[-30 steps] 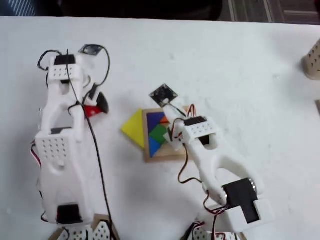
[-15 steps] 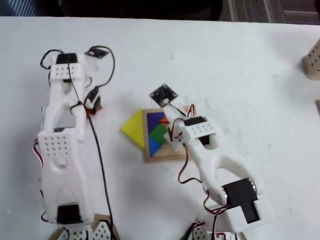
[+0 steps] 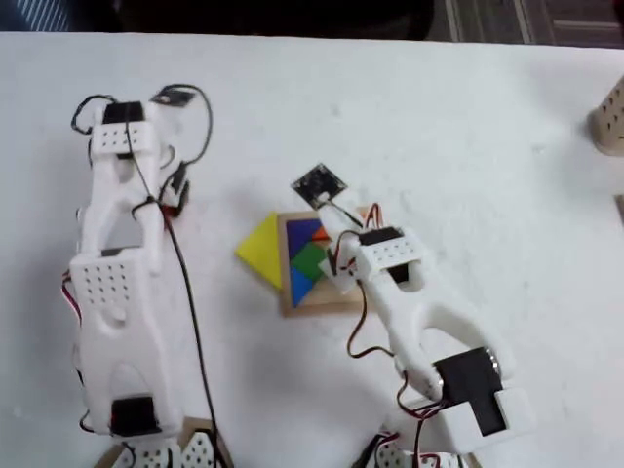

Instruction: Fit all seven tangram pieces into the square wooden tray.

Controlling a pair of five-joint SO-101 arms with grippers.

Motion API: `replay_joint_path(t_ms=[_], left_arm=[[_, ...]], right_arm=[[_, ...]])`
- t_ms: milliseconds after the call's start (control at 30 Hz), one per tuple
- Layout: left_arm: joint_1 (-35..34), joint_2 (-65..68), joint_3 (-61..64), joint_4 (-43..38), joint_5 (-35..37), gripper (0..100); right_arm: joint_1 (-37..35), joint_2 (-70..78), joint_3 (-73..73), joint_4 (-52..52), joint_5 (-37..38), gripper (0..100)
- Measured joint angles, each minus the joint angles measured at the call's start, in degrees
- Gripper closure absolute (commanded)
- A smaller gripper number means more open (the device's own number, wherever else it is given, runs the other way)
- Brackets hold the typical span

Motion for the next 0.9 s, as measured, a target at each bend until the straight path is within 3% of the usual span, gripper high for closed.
replay_joint_path(t_ms=[167, 333, 667, 900], left_arm=[[-0.7, -7.1, 2.5, 2.3, 5.5, 91], [-0.6, -17.3, 14.8, 0.5, 8.0, 90], [-0.6, -41.5, 51.6, -26.5, 17.8, 83], [-0.8, -40.8, 55.9, -41.1, 26.8, 86]], right_arm=[[0.0, 0.0, 0.0, 0.0, 0.0, 98.1], [0.0, 0.0, 0.0, 0.0, 0.0, 98.1], [0.0, 0.0, 0.0, 0.0, 0.0, 98.1], [0.0, 0.0, 0.0, 0.0, 0.0, 98.1]])
